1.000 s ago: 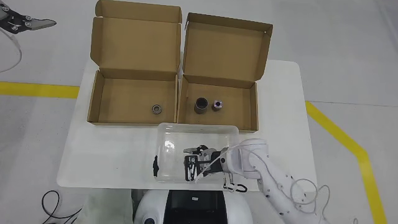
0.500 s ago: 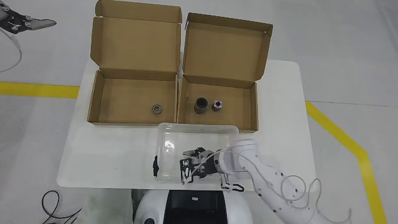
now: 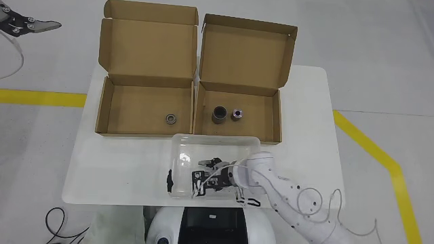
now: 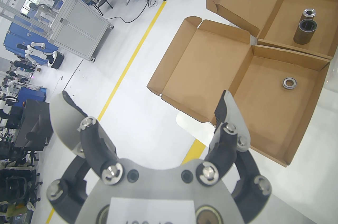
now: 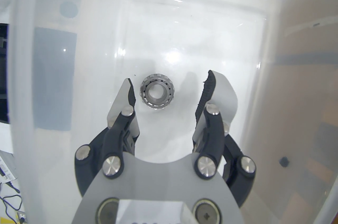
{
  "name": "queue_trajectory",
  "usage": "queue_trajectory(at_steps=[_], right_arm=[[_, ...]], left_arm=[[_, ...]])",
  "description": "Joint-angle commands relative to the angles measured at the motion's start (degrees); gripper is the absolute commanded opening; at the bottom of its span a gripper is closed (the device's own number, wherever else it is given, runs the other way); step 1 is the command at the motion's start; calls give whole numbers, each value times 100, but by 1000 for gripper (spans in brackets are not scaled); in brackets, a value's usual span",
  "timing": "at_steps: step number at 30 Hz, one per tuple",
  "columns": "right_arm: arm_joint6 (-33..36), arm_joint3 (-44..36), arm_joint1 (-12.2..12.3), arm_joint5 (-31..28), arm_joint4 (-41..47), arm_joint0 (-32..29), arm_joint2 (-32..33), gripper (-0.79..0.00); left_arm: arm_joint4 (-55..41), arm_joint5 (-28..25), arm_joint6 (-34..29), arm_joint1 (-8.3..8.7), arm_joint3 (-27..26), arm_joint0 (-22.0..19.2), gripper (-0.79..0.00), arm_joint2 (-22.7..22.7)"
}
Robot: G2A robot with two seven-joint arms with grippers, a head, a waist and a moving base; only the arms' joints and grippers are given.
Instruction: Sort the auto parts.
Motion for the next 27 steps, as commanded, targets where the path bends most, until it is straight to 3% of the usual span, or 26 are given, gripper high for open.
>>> queue_trajectory(at_steps=[1,8,13,18,20,27], right_arm=[[-80,-32,12,200,-52,-26,52,-280],[-162,-193,72,829,-133,-249,288,-259],[-521,-296,124,410,-54,-280,305,-225],[-532,-245,163,63,-78,-275,250,-268],[-457,-219,165,42,-78,-272,217,-320],[-401,-225,178,262,-238,-320,133,-332]], left_arm=[[0,0,0,0,0,0,0,0],[0,0,0,0,0,0,0,0],[0,0,0,0,0,0,0,0],[0,0,0,0,0,0,0,0],[0,0,0,0,0,0,0,0],[0,0,0,0,0,0,0,0]])
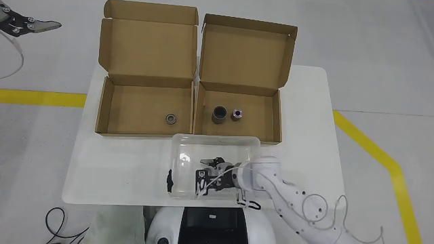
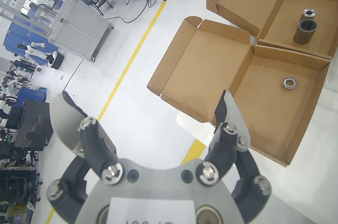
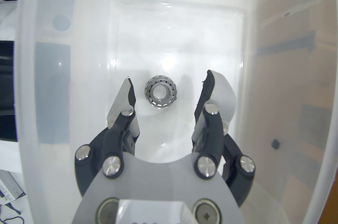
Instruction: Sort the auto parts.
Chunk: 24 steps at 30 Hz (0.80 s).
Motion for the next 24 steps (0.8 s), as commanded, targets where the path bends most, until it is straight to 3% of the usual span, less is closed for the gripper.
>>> queue_trajectory(at_steps=[1,7,20,23,24], right_arm=[[-11,27,5,34,-45,-12,-22,-348],[-70,113,5,91,-82,11,-92,-363],[-127,322,-19,167,-45,148,-221,-486],[-130,330,-23,194,-41,171,-245,-563],[-137,329,-24,199,-40,178,-253,-674]], left_arm=[[0,0,0,0,0,0,0,0],[0,0,0,0,0,0,0,0],[0,0,0,0,0,0,0,0],[0,0,0,0,0,0,0,0],[0,0,0,0,0,0,0,0]])
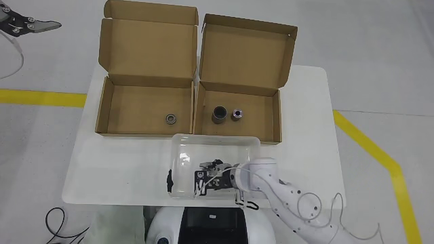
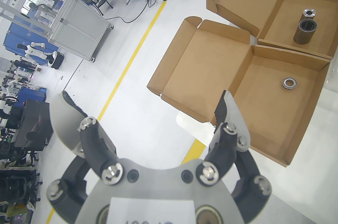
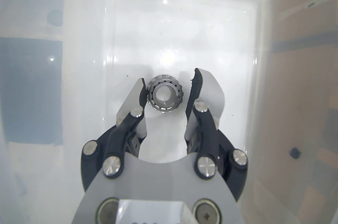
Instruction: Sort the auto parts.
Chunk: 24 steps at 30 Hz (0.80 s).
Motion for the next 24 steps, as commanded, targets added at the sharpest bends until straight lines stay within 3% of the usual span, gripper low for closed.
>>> queue_trajectory(at_steps=[1,12,24], right_arm=[[-6,2,-1,19,-3,11,-9,-770],[-288,-223,56,231,11,-79,143,-785],[-1473,-287,191,546,469,-414,675,-785]], left_arm=[[0,0,0,0,0,0,0,0],[0,0,0,0,0,0,0,0],[0,0,0,0,0,0,0,0]])
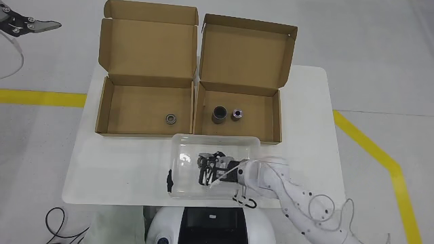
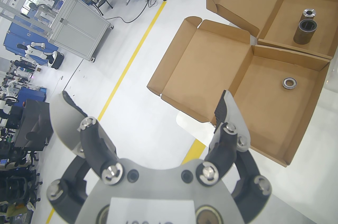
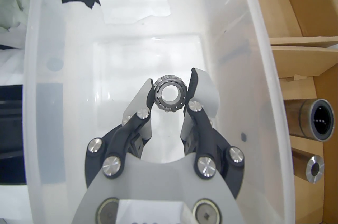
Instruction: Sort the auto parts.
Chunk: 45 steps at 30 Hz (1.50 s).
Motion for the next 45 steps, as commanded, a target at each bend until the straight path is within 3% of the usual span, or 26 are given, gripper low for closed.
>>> queue_trajectory(at_steps=[1,14,24,31,45], right_arm=[[-243,43,13,69,119,-44,84,-785],[-1918,107,20,101,832,-16,307,-785],[-3101,168,-121,-384,1403,622,76,-785],[-3328,190,-241,-401,1612,1150,-35,-785],[-3159,-420,-385,-16,1843,1832,110,-785]], left_arm=[[0,0,0,0,0,0,0,0],[0,0,0,0,0,0,0,0],[0,0,0,0,0,0,0,0],[0,0,0,0,0,0,0,0],[0,0,0,0,0,0,0,0]])
